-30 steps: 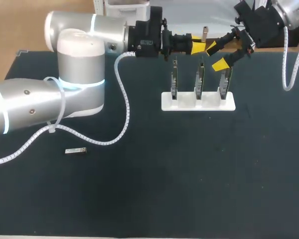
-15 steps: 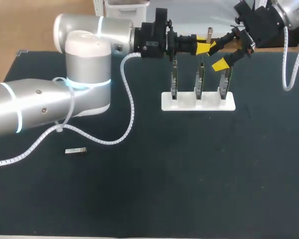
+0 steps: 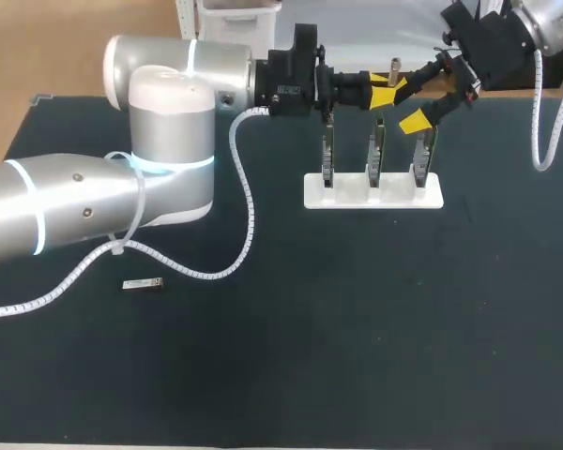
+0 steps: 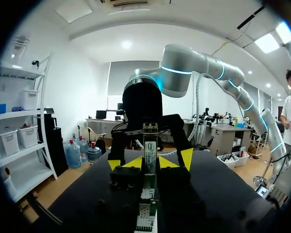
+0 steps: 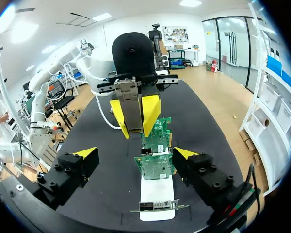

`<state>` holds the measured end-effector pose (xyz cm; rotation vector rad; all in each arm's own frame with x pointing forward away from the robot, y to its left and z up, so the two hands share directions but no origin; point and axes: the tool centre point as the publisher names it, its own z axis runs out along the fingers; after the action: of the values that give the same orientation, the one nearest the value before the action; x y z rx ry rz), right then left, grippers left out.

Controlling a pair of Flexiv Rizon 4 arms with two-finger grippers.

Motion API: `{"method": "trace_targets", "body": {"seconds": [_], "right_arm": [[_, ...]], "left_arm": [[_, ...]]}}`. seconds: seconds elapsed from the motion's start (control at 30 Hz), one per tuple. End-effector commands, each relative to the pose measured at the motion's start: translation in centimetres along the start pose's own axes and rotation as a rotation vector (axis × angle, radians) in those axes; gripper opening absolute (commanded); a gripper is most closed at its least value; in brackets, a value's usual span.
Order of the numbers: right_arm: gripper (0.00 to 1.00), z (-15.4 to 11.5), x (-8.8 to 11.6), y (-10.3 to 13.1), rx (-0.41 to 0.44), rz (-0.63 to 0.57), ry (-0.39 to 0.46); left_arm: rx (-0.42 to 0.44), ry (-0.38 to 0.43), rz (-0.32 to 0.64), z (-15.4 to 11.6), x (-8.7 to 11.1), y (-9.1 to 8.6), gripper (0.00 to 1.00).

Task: Pick up the optical module with the left hand, and insert it into the network port with the right hand.

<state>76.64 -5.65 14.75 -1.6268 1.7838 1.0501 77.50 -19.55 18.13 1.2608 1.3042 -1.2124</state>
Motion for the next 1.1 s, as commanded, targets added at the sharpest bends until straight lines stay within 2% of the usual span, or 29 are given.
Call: {"method": "trace_targets", "body": {"seconds": [0.03,1.1], "right_arm": [[1.0,0.04,0.0,0.3,0.007,0.0,0.0],[1.0,0.04,0.0,0.3,0.007,0.0,0.0]], "left_arm": [[-0.004,-0.01,-0.002,-0.21,0.33,0.1,0.0],[-0.013,0.002,-0.016,-0.61,1.02,0.01,0.0]]}}
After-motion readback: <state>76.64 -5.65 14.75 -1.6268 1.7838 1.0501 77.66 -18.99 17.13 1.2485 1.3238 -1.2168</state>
